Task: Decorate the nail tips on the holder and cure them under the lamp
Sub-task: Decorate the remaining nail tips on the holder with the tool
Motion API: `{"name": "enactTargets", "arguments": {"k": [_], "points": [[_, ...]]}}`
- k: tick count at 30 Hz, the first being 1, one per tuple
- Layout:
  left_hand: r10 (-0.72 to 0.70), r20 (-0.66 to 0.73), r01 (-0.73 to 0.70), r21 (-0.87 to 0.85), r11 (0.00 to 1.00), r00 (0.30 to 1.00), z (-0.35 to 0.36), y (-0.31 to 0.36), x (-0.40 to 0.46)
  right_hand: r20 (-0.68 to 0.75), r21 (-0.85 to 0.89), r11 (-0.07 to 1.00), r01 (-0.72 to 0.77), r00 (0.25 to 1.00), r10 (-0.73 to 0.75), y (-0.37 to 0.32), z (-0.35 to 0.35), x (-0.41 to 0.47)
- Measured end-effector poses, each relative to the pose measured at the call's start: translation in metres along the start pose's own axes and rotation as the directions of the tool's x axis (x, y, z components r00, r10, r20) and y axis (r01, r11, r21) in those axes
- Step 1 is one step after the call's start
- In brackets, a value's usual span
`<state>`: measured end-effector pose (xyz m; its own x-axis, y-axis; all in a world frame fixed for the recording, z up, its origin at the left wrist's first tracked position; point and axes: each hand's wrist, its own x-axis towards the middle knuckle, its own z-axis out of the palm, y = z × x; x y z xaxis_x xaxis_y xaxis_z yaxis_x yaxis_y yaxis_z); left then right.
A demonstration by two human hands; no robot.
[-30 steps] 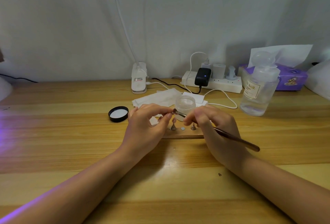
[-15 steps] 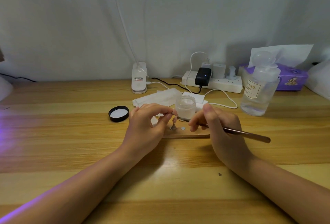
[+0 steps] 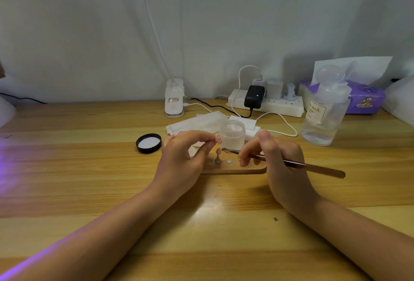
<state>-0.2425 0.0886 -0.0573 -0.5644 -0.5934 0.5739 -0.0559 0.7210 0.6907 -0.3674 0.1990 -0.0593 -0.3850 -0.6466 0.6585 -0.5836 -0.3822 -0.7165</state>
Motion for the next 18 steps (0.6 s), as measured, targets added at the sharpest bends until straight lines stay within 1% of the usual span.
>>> {"name": "enactTargets", "arguments": {"k": [4, 6, 10, 14, 18], "points": [[0.041, -0.008, -0.041, -0.02, 0.999, 0.999, 0.0, -0.0013, -0.0008, 0.018, -0.098, 0.995, 0.034, 0.999, -0.033, -0.0024, 0.0016, 0.0025], [0.06, -0.014, -0.061, -0.031, 0.998, 0.998, -0.0003, -0.003, -0.0012, 0.025, -0.112, 0.992, 0.055, 0.998, -0.053, -0.0025, 0.0023, 0.0028], [0.056, -0.005, -0.056, -0.049, 0.997, 0.998, -0.0004, -0.0048, -0.0004, 0.031, -0.097, 0.994, 0.055, 0.998, -0.052, -0.0023, 0.0016, 0.0023], [0.07, -0.024, -0.072, -0.066, 0.995, 0.997, -0.0011, -0.0022, -0.0001, 0.027, -0.094, 0.995, 0.038, 0.999, -0.035, -0.0026, 0.001, 0.0024], [0.076, -0.051, -0.08, -0.1, 0.992, 0.996, -0.0007, -0.0006, -0.0003, 0.0, -0.053, 0.999, -0.009, 1.0, 0.009, -0.0028, 0.0, 0.0023]]}}
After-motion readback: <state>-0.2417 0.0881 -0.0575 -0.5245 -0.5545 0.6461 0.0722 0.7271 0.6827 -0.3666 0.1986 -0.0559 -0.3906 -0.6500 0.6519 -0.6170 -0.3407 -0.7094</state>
